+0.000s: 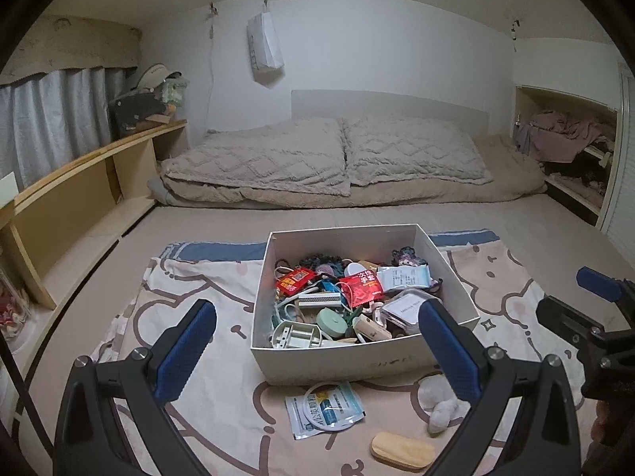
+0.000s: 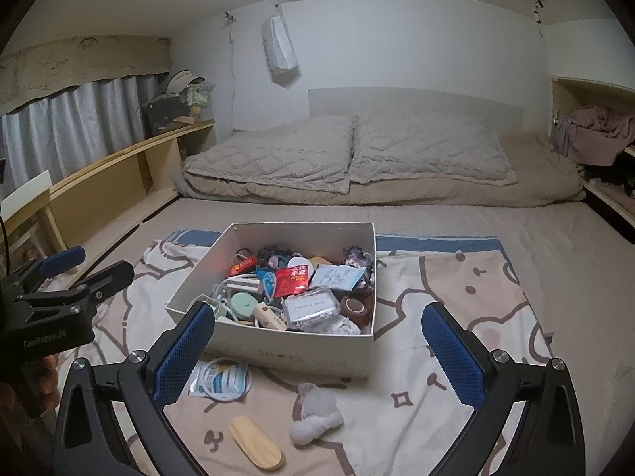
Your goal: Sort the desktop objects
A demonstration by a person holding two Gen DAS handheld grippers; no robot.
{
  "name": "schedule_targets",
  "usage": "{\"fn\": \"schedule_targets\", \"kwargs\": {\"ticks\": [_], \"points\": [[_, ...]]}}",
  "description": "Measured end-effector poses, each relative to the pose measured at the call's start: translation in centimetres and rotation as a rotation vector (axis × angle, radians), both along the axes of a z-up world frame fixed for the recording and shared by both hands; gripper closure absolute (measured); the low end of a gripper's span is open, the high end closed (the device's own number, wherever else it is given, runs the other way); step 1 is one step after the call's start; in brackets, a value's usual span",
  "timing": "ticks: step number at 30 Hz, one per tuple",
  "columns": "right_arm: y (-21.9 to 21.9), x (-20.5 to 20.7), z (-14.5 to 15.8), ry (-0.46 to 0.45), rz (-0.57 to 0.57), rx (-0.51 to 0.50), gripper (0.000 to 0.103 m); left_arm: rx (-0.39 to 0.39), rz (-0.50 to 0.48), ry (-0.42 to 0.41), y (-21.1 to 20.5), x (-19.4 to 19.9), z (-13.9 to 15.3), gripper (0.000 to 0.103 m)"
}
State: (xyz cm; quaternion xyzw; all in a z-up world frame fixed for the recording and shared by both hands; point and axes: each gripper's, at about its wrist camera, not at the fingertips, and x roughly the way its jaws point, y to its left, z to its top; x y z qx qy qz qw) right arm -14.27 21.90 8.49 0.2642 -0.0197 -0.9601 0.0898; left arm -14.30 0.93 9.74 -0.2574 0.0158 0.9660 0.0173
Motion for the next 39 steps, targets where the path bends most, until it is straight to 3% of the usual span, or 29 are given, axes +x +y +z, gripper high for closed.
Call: {"fn": "schedule_targets", "kwargs": {"ticks": [19, 24, 39], "points": [[1.3, 3.5, -0.7, 0.066, -0.07, 0.019, 0.0, 0.059, -0.002, 0.073, -2.7, 3.8, -0.3, 0.0], [1.4, 4.4, -0.8, 0.078, -0.082, 0.022, 0.0, 0.044, 0.01, 0.1, -3.2, 4.7, 0.1, 0.0], [0.2, 4.9, -3.2, 0.056, -0.123, 0.042, 0.0, 0.059, 0.007, 0.036, -3.8, 4.5, -3.6, 0.0]]}}
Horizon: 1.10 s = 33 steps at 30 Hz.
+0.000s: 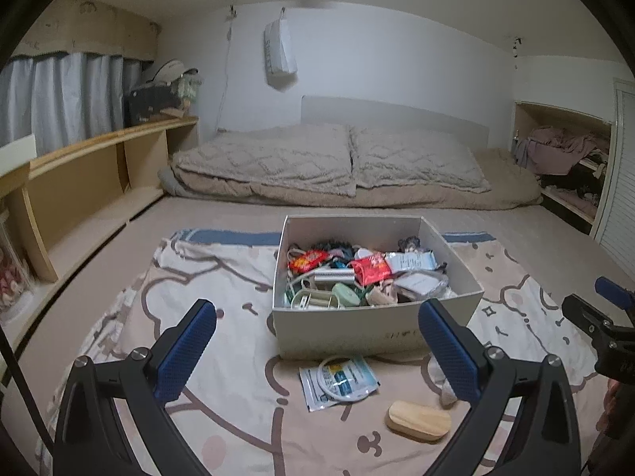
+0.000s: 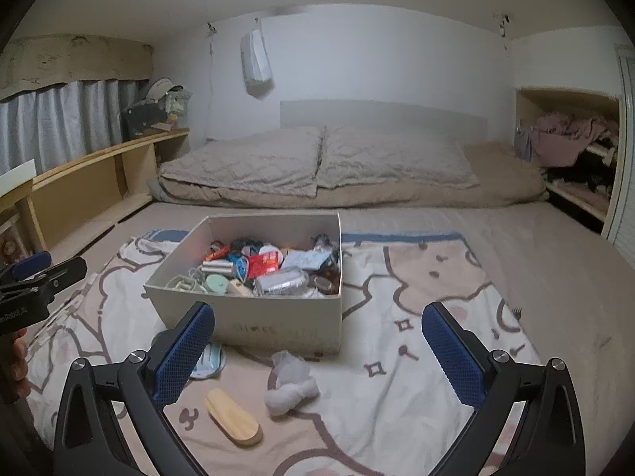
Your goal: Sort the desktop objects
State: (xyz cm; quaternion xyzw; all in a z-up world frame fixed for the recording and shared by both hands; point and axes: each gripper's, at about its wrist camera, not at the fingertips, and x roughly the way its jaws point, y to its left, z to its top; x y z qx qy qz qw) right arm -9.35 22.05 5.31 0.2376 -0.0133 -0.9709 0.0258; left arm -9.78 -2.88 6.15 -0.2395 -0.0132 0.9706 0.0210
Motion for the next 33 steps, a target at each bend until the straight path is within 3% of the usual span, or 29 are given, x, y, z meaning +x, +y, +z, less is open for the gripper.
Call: {"fn": "schedule_targets", "kwargs": {"ticks": [9, 25, 33], "points": [[0.3, -0.2, -3.6, -0.085, -0.042, 0.005, 0.0, 0.013, 0.005, -0.055, -0.3, -0.6, -3.5, 0.0], [2.1, -0.3, -9.5, -0.248, -0.069, 0.015, 0.0, 0.037, -0.06, -0.183, 3.1, -2.0, -9.4, 0.0], [1.5, -1.3, -12.7, -0.333, -0.06, 0.025, 0.0, -0.01, -0.112, -0.231, 5.3, -1.7, -11.3, 0.0]]}}
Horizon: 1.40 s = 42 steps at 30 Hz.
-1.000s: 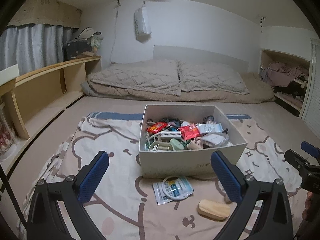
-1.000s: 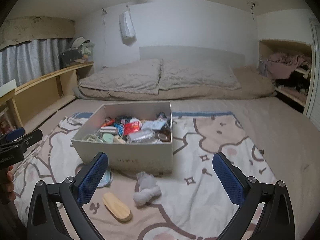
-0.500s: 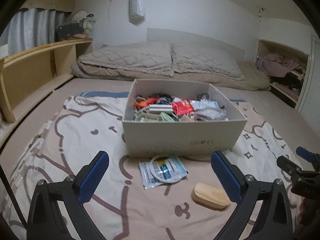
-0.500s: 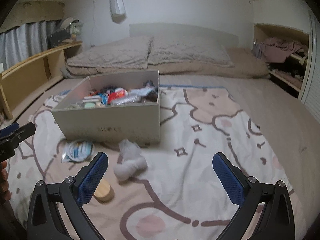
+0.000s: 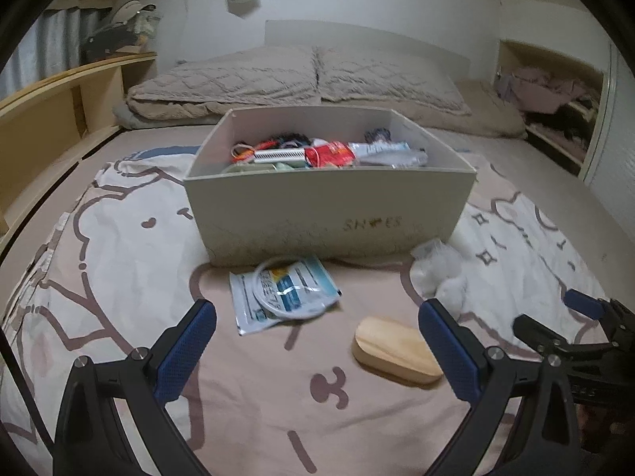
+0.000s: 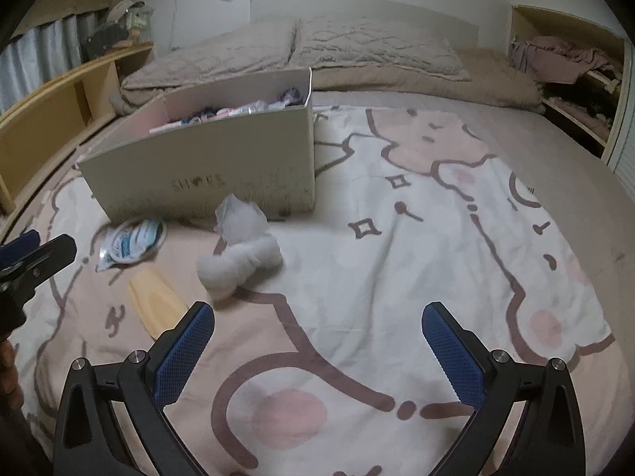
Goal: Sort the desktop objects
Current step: 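Move the left tool toward the wooden case while the right tool approaches the mesh bundle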
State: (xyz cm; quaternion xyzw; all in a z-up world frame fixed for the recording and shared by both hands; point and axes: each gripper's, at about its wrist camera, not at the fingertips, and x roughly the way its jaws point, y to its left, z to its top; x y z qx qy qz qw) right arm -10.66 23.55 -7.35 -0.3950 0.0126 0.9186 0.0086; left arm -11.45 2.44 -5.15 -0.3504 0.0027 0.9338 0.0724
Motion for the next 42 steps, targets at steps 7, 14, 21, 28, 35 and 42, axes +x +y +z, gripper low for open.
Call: {"fn": "schedule_targets", "kwargs": {"ticks": [7, 14, 21, 28, 35, 42], "points": [[-1.7, -1.5, -2.1, -0.05, 0.035, 0.031, 0.0, -0.067, -0.012, -0.041, 0.3, -0.3, -1.5, 0.0], [-3.7, -2.8, -3.9, -0.119, 0.091, 0.089, 0.0, -0.039, 0.017, -0.082, -1.4, -0.7, -1.9, 0.0], [-5.2, -2.0, -3.4, -0.122, 0.154, 0.061, 0.0, 0.005, -0.009, -0.133, -1.5, -1.1, -2.7, 0.0], [-6.9, -1.5, -3.8, -0.143, 0.203, 0.015, 0.0, -0.005, -0.023, -0.154, -1.2, -1.2, -3.1, 0.001], [-8.4, -1.2, -4.1, -0.159, 0.244, -0.044, 0.0, 0.001, -0.032, -0.175, -1.6, -1.4, -3.3, 0.001], [-10.2, -0.5, -4.1, -0.154, 0.302, -0.061, 0.0, 0.002, -0.053, -0.205, -1.7, -1.5, -3.7, 0.001]]}}
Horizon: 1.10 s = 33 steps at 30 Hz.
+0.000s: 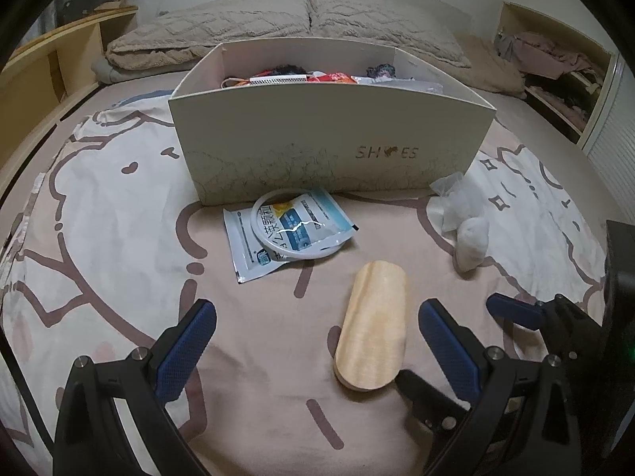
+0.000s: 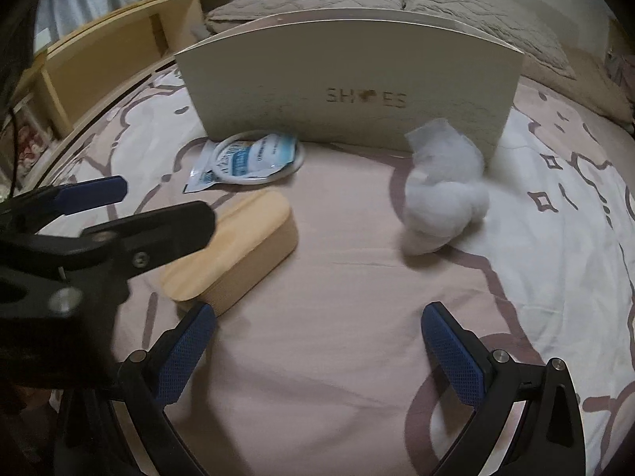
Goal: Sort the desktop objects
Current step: 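Move the left tool toward the wooden case while the right tool approaches the mesh bundle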
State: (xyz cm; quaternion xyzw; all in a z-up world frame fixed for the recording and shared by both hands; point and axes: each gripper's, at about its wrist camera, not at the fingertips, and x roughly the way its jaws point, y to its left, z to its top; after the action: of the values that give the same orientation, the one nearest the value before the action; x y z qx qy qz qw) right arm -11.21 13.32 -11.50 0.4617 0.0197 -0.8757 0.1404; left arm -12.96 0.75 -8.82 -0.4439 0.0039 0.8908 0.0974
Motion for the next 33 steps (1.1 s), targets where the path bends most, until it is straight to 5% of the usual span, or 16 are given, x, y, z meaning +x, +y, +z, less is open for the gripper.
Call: {"fn": "schedule_targets", "kwargs": {"ticks": [10, 15, 18, 26, 33], "points": [[2.0, 1.1, -0.4, -0.011, -0.012, 0.026, 0.0, -0.004, -0.044, -0.054, 1.2, -0.3, -1.5, 0.001], [3.3, 1.0, -0.6, -0.021, -0.046, 0.025, 0.0, -0.074, -0.065, -0.08, 2.0, -0.2, -2.7, 0.001], [3.8, 1.1, -0.8, -0.021, -0.066, 0.022, 0.0, -0.137, -0.056, -0.098, 1.9, -0.2, -3.4, 0.001], [3.5, 1.2, -1.2, -0.002, -0.062, 0.051, 0.0, -0.098, -0.024, -0.181, -0.1, 0.0, -4.0, 0.0], [3.6, 1.3, -1.6, 0.004, -0.062, 0.063, 0.0, -0.146, 0.034, -0.196, -1.5, 0.6, -4.4, 0.0]]}}
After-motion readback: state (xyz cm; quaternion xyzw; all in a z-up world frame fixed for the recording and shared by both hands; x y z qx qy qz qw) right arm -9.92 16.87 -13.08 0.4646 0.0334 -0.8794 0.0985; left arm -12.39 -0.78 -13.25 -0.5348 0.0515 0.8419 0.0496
